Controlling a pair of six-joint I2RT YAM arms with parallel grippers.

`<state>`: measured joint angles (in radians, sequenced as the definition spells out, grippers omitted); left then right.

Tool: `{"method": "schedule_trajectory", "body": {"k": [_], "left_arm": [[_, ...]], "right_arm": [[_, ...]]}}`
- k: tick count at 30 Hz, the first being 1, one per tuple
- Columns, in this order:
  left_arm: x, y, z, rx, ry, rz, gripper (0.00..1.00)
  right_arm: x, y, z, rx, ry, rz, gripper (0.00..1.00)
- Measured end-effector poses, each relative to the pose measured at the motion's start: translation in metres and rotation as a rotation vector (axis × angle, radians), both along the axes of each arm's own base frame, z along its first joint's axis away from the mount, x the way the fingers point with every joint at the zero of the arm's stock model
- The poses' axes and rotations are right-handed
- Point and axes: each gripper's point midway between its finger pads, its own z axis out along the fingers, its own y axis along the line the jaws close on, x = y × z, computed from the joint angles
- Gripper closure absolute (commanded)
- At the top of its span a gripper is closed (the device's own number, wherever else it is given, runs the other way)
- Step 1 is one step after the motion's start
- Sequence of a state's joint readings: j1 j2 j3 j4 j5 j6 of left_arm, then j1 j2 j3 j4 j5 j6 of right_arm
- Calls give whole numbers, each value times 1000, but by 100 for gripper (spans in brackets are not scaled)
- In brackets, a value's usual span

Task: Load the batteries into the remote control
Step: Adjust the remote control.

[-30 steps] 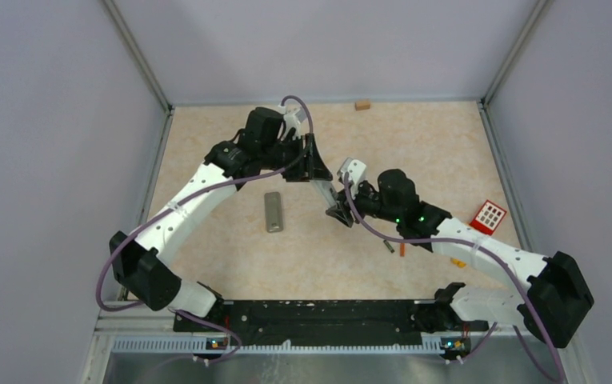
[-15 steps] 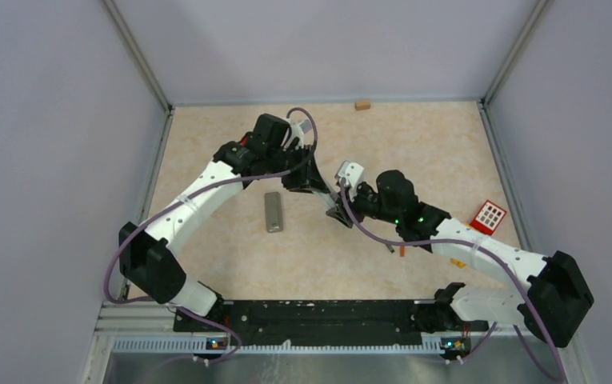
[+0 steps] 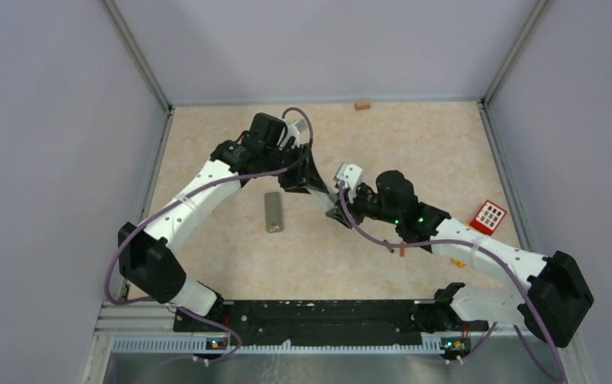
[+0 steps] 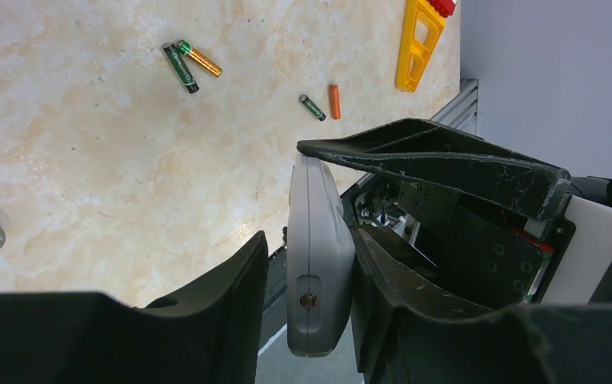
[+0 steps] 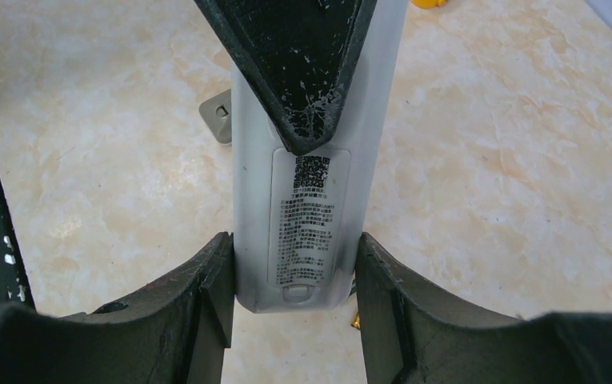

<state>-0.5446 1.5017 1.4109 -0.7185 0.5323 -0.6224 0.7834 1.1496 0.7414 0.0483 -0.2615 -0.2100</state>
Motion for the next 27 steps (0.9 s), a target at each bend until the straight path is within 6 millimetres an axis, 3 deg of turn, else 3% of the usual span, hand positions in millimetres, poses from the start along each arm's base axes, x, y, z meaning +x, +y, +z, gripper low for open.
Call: {"method": "schedule_trajectory", "body": {"k": [2,4,5,7,8,10,16,18,21,23,27], "left_arm": [[-1,0,0,-5,8,2,73],[-1,-1,-1,-10,14,0,94],[-3,-3,0,-22,18,-10,100],[-3,-3,0,-25,14,-12,100],[-3,-3,-1,-27,12,-11,100],[-3,-2,-3,-29,7,-9,100],[-8,13,-30,0,-51,37,100],[-12,21,-41,4,-83,60,100],[-17,31,-58,5,-129,95,100],[-16,34,-66,-1,-144,115,100],[-16,33,-90,-37,-137,160,100]], "right_arm": [[0,0,0,-2,-2,2,90],[-1,-1,-2,-8,2,4,89],[-2,-1,-3,-11,5,6,83],[-1,-1,-3,-12,7,4,45],[-1,-1,-3,-11,9,2,31],[-2,-1,-4,-7,27,-6,20],[-1,-6,9,110,127,-138,21],[-6,-8,18,181,187,-178,28],[-12,-9,32,321,345,-274,50],[-13,-8,31,391,475,-349,64],[-13,-2,7,476,731,-495,65]]}}
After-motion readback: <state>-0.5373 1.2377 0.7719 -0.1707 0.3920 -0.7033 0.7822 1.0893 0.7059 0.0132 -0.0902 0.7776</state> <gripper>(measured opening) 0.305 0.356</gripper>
